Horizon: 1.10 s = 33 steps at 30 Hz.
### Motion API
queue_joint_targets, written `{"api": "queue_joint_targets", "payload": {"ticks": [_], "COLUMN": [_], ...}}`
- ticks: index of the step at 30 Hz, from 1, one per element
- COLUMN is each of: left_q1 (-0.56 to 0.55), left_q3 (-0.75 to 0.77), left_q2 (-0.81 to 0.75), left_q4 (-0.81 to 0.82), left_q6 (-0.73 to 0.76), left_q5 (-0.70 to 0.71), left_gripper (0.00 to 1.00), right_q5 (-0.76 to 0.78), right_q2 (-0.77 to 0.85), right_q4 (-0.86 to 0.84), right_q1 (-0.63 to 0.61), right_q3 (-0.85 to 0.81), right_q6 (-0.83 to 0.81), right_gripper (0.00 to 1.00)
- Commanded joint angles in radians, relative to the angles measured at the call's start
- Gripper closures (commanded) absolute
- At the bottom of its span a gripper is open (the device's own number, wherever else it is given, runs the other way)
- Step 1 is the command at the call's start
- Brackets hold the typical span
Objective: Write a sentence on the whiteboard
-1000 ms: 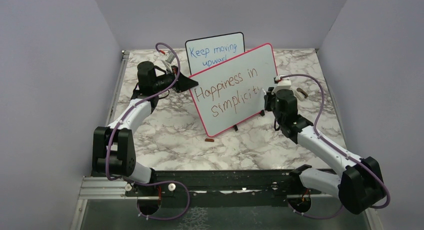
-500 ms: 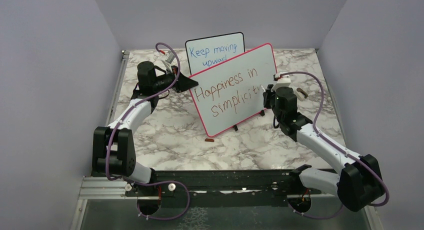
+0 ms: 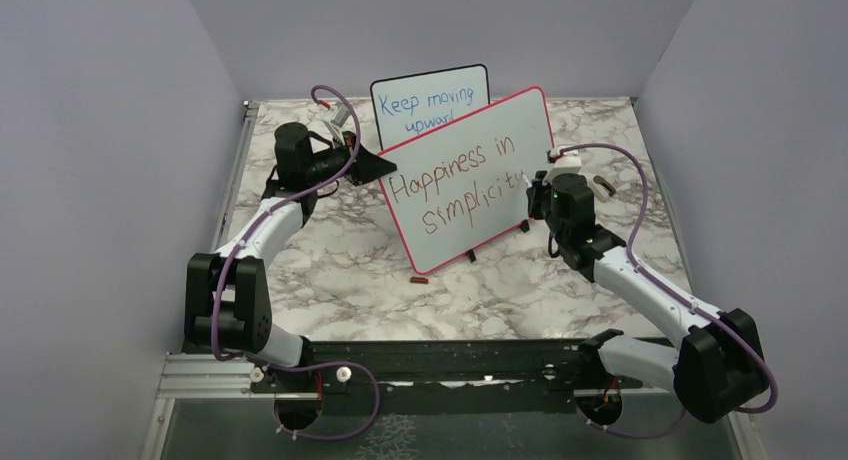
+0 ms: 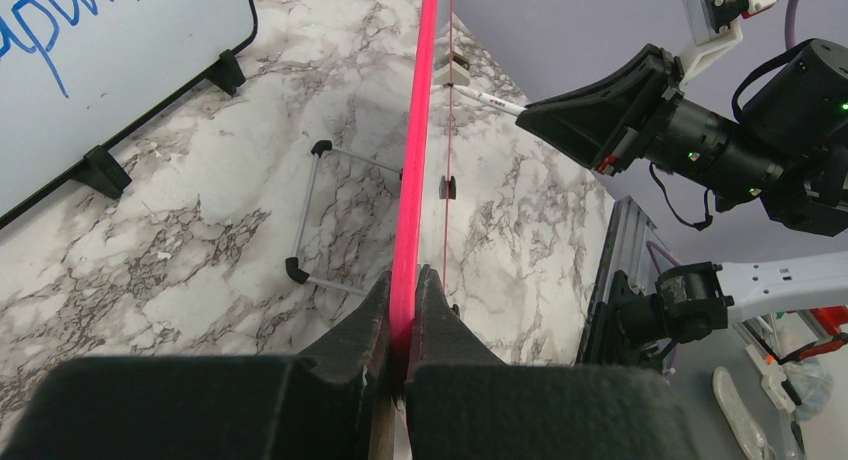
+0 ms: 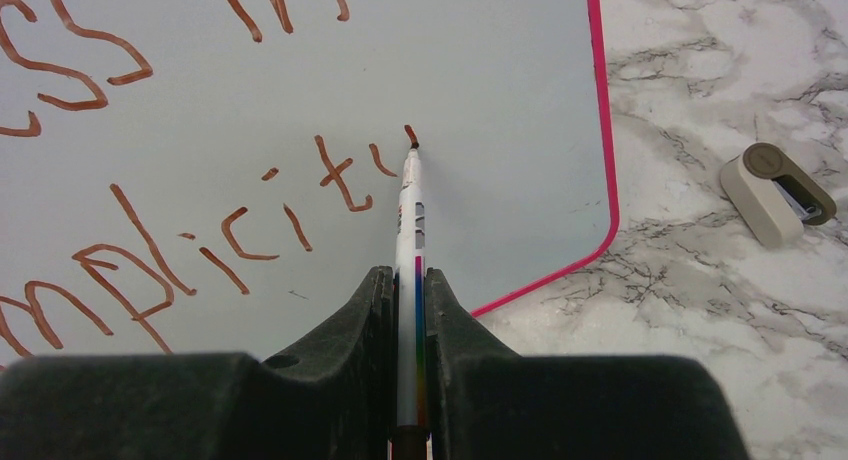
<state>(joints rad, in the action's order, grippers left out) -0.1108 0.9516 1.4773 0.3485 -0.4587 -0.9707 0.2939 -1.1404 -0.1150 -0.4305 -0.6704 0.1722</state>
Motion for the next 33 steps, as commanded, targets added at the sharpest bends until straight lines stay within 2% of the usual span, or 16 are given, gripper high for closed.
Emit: {"api": "queue_joint_targets", "payload": {"ticks": [1,21,33], "left_q1": [-0.014,-0.014,-0.014], "left_q3": [-0.021,-0.02,-0.023], "left_q2": [0.04,0.035,0.029], "left_q4": [-0.115,-0.115,-0.115], "left_q6": [0.106,0.104,0.106], "left_q5": [0.092,0.092,0.093], "left_gripper": [1.0,1.0,1.0], "right_q5": [-0.063,-0.22,0.07], "right_q2": [0.009,0.067,0.169], "right_q4": [0.093,0.252,0.157], "right_q1": [0.004,0.004,0.01], "right_q3": [0.001,0.032,0.052], "right_q6": [0.028,0.053,0.082], "right_gripper": [0.99,0.99,0.99]}}
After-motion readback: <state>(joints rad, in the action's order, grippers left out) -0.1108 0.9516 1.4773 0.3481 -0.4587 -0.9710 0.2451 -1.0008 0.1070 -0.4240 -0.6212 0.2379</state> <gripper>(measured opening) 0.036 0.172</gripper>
